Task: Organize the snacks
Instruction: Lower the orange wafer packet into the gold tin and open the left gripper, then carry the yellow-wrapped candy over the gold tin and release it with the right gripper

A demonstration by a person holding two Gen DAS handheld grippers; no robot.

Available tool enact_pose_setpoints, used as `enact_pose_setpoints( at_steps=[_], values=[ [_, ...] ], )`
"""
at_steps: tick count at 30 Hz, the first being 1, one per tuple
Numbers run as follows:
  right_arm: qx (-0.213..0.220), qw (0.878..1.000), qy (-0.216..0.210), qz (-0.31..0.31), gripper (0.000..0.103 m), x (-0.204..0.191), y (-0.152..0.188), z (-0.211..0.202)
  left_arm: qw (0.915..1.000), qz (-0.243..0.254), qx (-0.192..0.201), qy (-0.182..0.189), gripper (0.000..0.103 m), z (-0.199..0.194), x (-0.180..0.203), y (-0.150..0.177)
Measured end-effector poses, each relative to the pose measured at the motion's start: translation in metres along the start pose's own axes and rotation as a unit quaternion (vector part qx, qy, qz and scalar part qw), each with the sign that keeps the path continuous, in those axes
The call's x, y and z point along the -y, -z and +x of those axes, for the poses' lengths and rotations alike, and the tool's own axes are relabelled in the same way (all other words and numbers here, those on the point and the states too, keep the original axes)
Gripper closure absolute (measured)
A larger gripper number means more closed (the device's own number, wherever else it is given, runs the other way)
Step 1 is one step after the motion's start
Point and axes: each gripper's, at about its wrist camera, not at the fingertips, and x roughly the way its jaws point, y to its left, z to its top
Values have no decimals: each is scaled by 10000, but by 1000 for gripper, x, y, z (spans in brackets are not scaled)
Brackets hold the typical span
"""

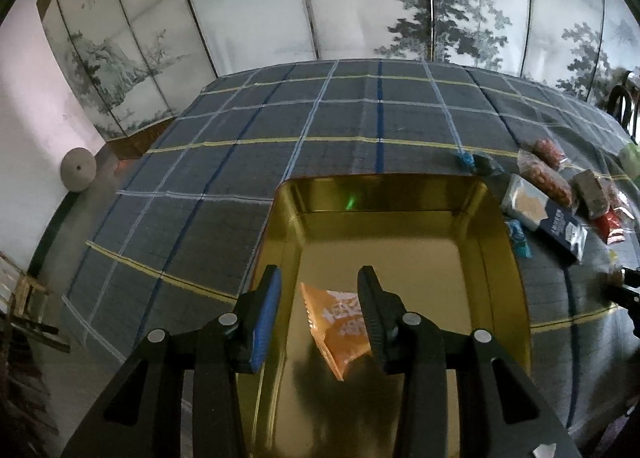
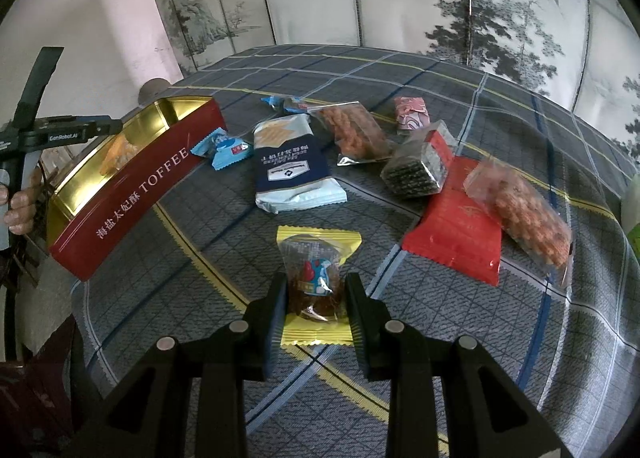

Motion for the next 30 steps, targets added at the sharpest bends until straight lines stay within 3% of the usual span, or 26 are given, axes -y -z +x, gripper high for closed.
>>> enact_pose_setpoints(
  at_steps=[3, 12, 22, 30],
  values=[
    [4, 10000, 1, 21, 74, 1, 0, 0, 9999, 33, 94, -55, 48, -12, 3, 3],
    [85, 9987, -432, 254, 74, -15, -19, -6, 9996, 37, 276, -51, 41, -49, 9, 14],
    [517, 9897, -1306, -290, 74, -92, -99, -12, 9996, -90, 262, -94, 37, -61, 1, 25],
    [175, 9830, -1530, -997, 74, -163, -146, 37, 9996, -227, 87, -150, 36, -53, -17, 32]
  ],
)
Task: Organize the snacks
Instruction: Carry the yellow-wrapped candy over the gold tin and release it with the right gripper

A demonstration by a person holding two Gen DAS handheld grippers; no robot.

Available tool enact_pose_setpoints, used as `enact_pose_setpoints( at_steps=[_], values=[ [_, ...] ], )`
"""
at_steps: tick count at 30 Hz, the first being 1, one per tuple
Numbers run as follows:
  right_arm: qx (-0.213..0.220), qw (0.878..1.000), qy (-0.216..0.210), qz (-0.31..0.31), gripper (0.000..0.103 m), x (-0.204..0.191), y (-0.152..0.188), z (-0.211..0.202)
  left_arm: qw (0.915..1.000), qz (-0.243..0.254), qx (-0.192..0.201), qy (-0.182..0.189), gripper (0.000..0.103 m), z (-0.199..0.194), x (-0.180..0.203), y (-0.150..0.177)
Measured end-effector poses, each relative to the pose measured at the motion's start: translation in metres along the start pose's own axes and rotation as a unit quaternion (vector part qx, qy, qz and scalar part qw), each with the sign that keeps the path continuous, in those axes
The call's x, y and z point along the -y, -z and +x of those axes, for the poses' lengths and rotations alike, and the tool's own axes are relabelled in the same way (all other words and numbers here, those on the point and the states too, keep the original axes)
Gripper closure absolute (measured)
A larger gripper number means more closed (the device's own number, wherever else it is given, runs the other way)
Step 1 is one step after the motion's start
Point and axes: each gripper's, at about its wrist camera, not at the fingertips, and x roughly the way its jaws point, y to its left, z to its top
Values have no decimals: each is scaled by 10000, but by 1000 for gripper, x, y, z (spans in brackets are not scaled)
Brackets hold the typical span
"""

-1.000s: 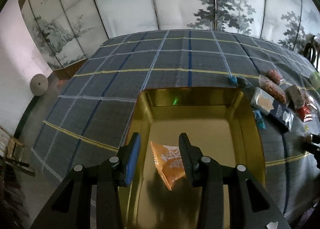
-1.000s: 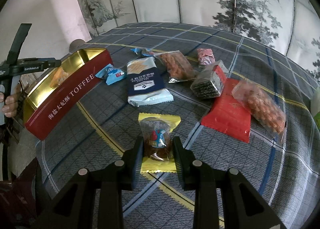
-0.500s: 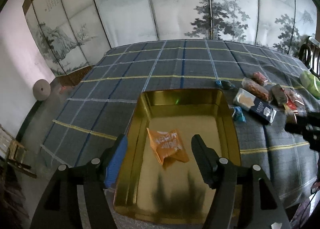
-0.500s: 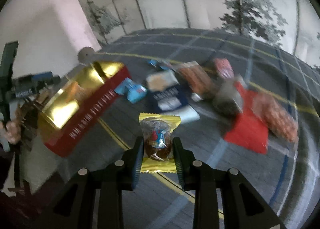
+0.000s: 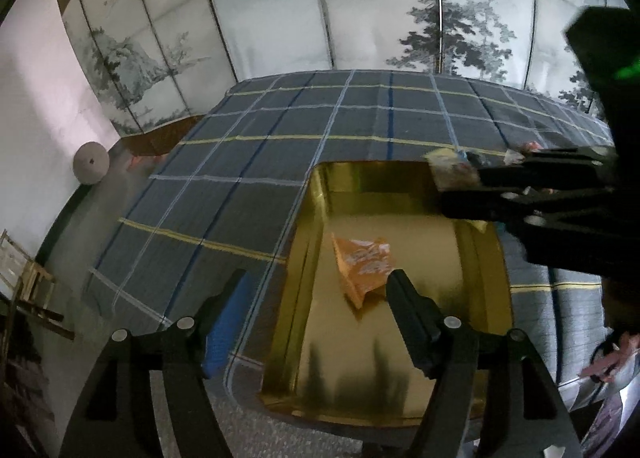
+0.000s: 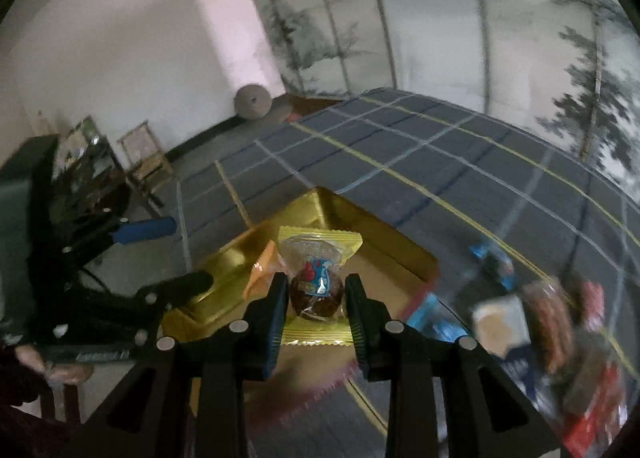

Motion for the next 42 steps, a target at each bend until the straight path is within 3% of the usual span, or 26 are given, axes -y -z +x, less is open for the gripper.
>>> enact_pose_setpoints(
  at_steps=[13, 28, 31, 36, 38, 42],
  values=[
    [-596, 9977, 305, 112, 73, 8, -17, 68, 9997, -185, -180, 54, 35, 14, -20, 5],
    [-679, 9970, 187, 323, 70, 15, -15, 81, 9991, -248, -336, 75, 35, 22, -22, 9],
    [-451, 9977, -60, 498, 55, 21, -14, 71, 9989, -267, -368, 83, 35, 22, -23, 9],
    [-5, 9988, 174, 465, 53, 39, 0, 17, 9994, -245, -241, 60, 33, 16, -24, 9],
    [-97, 9977, 608, 276, 52, 56, 18, -8, 9993, -262, -233, 102, 30, 15, -22, 9],
    [-496, 9957, 773, 158, 52, 84, 45, -33, 9988, -299, -239, 315, 30, 13, -13, 6]
  ],
)
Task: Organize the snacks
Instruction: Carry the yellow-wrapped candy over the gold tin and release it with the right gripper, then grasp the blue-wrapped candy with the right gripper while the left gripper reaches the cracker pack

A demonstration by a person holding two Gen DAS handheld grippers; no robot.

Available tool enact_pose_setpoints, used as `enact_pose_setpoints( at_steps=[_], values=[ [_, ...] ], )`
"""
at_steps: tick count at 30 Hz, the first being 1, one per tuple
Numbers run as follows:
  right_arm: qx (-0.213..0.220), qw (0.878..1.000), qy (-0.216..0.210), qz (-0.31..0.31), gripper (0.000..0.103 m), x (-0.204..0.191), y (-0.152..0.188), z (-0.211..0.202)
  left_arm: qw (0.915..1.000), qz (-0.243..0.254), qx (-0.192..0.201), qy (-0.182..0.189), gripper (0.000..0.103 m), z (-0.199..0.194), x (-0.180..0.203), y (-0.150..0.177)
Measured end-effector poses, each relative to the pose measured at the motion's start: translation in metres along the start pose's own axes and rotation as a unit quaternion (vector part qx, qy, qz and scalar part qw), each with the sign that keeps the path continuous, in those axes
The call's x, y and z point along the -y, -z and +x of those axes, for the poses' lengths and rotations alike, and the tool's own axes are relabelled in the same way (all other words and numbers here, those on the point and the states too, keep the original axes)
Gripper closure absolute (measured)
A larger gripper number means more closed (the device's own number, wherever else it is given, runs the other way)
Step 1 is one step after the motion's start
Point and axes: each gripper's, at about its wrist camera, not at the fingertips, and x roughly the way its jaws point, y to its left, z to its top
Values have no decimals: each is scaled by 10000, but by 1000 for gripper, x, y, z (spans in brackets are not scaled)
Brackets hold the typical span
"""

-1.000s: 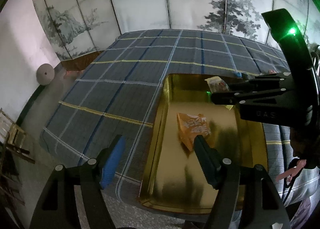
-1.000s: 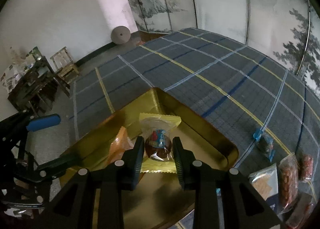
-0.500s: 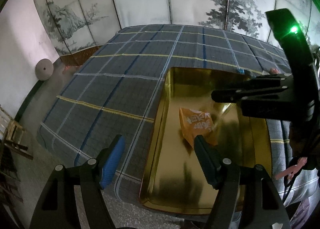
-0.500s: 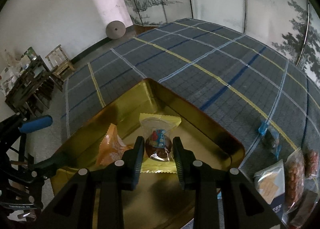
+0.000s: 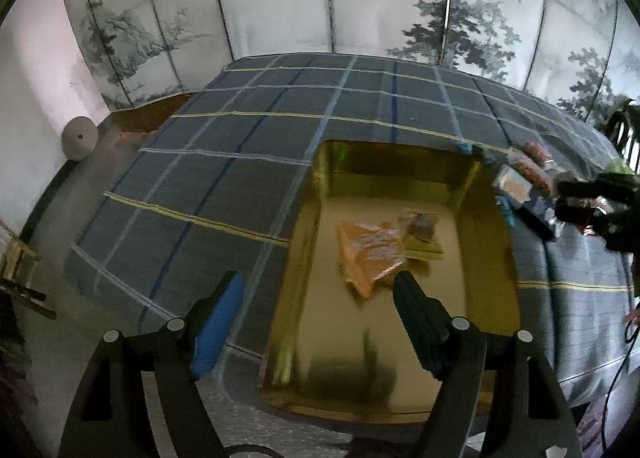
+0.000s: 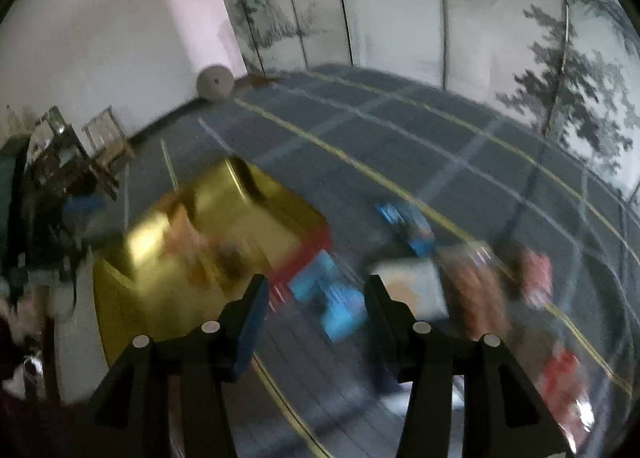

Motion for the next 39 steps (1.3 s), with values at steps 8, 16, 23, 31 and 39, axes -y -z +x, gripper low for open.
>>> enact_pose_setpoints(
  at_steps=[8, 16, 23, 31, 39],
  values=[
    [-418, 9922, 105, -1171, 53, -27, -1, 29, 9999, 108, -71, 95, 30, -4, 16, -2],
    [-1067, 9705, 0, -2162, 53, -34, -26, 83, 9997, 33, -154, 175, 29, -2, 19, -6],
    [-1381, 9726, -377, -1834, 71, -29, -15, 82, 9997, 149, -107, 182, 29, -8, 31, -9],
    [117, 9970, 337, 687, 72, 36, 123, -67, 9923, 992, -75, 744, 29, -22, 101, -10],
    [833, 9566, 1328, 2457, 72, 139, 226, -161, 9792, 1309, -328, 1517, 29, -13, 181, -33]
  ],
)
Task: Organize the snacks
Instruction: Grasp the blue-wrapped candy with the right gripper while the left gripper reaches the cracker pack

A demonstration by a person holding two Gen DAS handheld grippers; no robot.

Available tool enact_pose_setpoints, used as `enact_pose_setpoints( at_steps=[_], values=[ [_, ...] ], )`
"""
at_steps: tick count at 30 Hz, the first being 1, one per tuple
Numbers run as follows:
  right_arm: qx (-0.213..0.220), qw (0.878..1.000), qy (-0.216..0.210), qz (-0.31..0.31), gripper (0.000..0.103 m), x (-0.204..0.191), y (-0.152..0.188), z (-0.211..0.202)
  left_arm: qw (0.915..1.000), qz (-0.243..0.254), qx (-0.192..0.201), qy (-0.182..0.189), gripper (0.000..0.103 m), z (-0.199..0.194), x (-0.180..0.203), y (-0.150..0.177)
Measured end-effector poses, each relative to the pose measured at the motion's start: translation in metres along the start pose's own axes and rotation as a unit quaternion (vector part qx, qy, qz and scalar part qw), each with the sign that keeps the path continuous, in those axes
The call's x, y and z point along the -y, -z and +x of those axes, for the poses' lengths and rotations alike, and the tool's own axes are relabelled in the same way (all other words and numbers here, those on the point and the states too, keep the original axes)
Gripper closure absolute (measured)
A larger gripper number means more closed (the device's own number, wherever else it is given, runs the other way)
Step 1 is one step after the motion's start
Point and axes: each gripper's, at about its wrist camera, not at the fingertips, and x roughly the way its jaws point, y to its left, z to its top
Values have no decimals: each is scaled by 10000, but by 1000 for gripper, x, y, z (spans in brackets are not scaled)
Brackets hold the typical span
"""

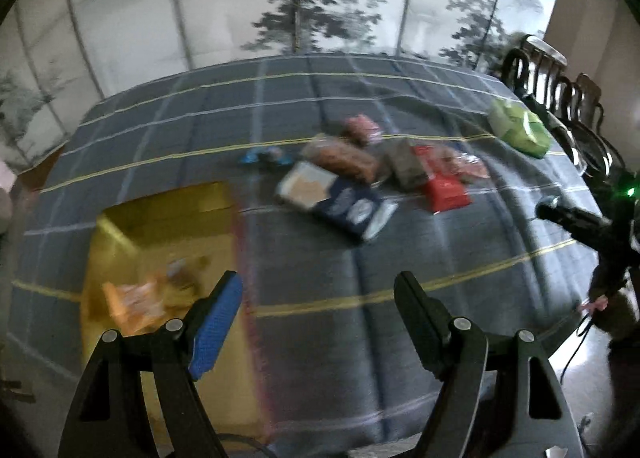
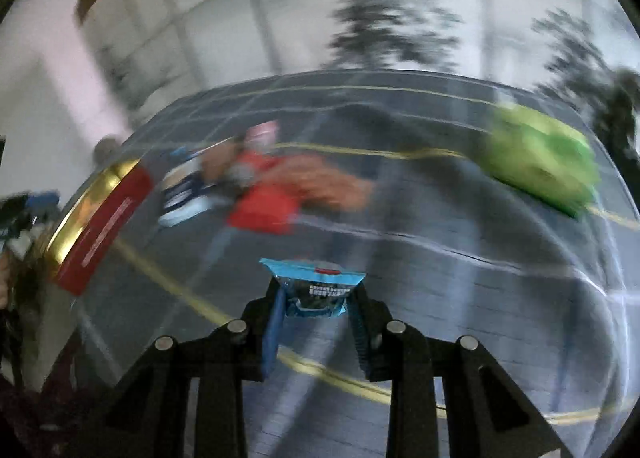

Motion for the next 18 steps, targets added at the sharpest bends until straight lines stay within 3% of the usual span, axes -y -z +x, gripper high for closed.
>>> enact_pose_setpoints(
  at_steps=[3, 10, 18],
  values=[
    [76, 9996, 105, 270, 72, 29, 8, -1, 9998, -31, -202, 69, 28, 25, 12, -23],
    [175, 9998, -28, 52, 72, 21, 8, 11, 9933, -660, -937, -166, 29, 101, 5, -73],
    [242, 9993, -273, -49, 72, 18, 9, 8, 9718, -1728, -1597, -171, 35, 148, -19, -88]
  ],
)
